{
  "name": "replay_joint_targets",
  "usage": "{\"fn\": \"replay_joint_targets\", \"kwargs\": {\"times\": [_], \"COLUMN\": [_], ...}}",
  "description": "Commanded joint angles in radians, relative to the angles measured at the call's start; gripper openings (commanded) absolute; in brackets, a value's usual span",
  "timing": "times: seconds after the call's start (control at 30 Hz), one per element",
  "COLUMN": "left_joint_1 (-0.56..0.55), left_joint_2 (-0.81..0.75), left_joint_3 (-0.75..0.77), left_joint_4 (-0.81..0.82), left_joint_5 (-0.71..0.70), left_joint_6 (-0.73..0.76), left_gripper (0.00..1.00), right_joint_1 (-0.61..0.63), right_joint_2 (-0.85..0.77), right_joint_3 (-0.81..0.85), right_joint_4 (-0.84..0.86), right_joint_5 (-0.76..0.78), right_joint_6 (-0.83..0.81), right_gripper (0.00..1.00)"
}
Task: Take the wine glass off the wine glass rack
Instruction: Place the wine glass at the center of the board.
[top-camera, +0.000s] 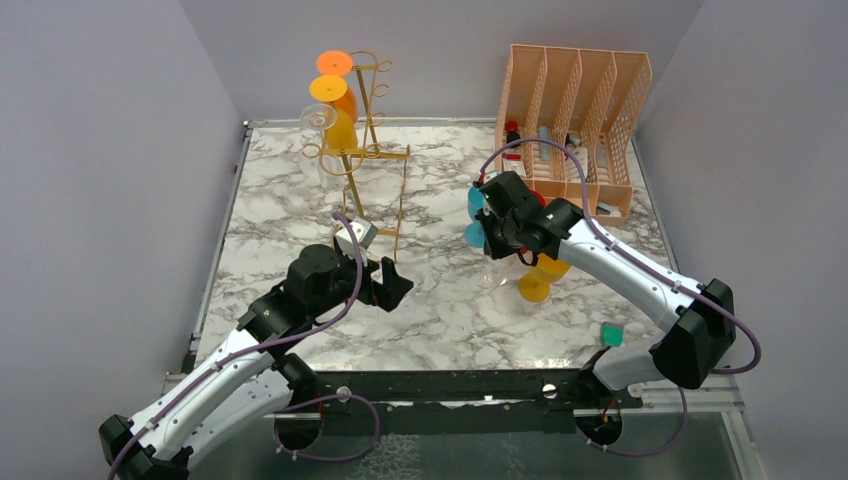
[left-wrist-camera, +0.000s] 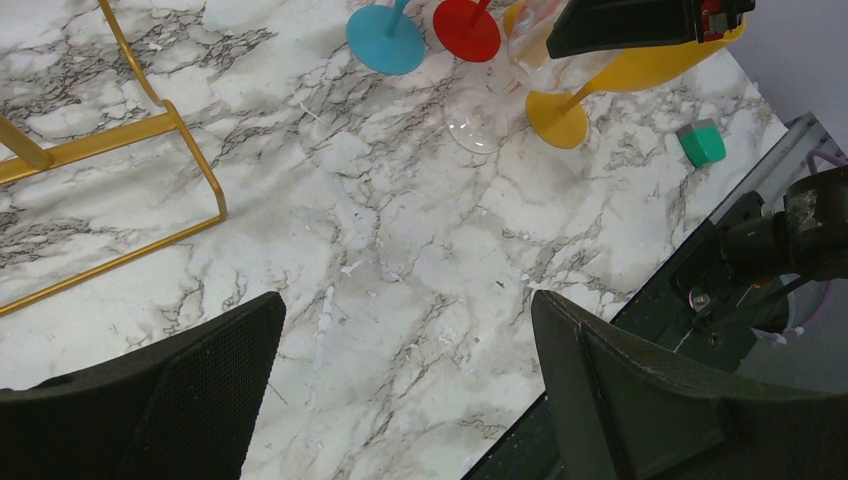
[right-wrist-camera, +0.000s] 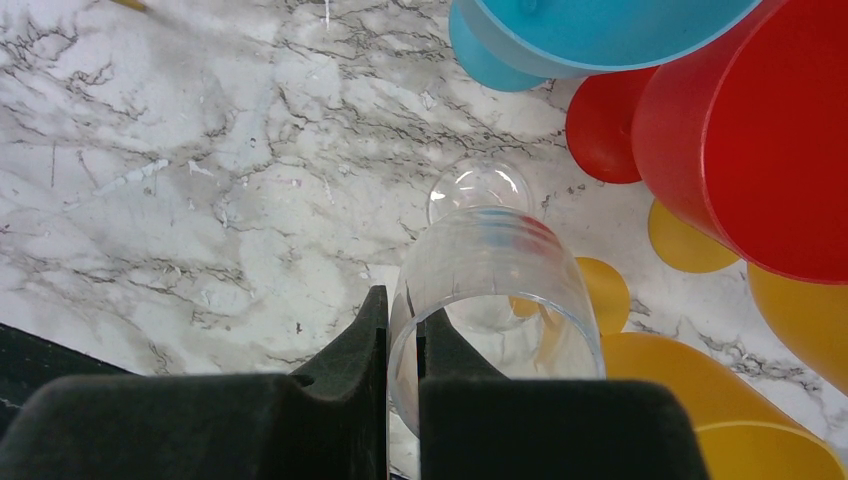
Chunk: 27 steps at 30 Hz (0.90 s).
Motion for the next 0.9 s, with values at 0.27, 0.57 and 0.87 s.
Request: {"fn": "replay_joint_targets", "kwargs": {"times": [0.27,0.57,0.87], "left_joint_1": [0.003,0.004,0.004], "left_joint_2": [-0.003,0.017,0.028], "left_joint_3": [0.041,0.047,0.055], "left_joint_4": [-0.02,-0.028,-0.04], "left_joint_5": [-0.047,-0.047,-0.059], "left_joint_6": [0.0,0.0,0.001], "left_gripper": [0.99,0.99,0.99], "right_joint_1": [0.001,0.001,0.001], "right_joint_2": [-0.001,-0.023,-0.042], "right_joint_3": [0.014,-0.002,0.0], "right_joint_4": [-0.042,-0.04,-0.054], "right_joint_5": [0.082,0.061,0.042], "right_joint_6": [0.005,0.024,0.032], "right_gripper": [0.06,0.1,0.15]}}
